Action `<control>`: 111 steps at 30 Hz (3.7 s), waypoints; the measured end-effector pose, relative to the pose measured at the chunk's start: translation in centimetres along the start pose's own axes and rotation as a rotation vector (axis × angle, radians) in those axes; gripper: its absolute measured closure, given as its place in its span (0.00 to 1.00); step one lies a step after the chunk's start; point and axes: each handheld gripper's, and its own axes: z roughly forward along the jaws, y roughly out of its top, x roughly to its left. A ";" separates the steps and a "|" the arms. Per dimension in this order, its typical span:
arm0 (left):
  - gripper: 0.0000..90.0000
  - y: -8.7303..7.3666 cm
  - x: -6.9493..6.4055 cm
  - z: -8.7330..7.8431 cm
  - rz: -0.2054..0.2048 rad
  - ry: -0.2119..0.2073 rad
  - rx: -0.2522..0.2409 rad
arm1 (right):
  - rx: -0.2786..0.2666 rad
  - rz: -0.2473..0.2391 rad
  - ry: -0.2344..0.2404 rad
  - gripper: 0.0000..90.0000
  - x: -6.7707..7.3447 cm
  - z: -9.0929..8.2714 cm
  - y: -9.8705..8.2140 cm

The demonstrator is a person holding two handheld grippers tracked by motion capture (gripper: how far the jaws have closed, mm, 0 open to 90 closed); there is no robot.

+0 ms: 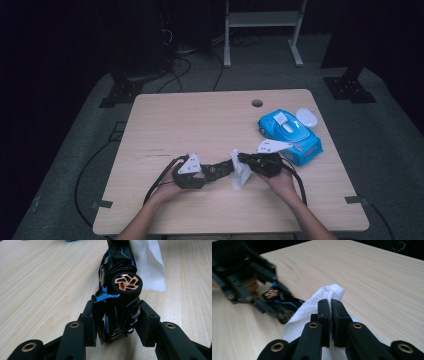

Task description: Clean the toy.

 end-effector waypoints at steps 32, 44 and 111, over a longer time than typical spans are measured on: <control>0.63 -0.6 0.8 -1.1 -0.002 0.020 0.029 | 0.068 0.165 0.000 0.96 -3.0 1.8 -2.6; 0.63 -0.6 0.8 -1.1 0.000 0.020 0.029 | 0.046 0.159 -0.001 0.96 -2.8 1.4 -2.1; 0.61 -0.8 0.9 -0.6 -0.006 0.006 0.053 | 0.001 0.036 0.030 0.96 0.9 1.9 0.6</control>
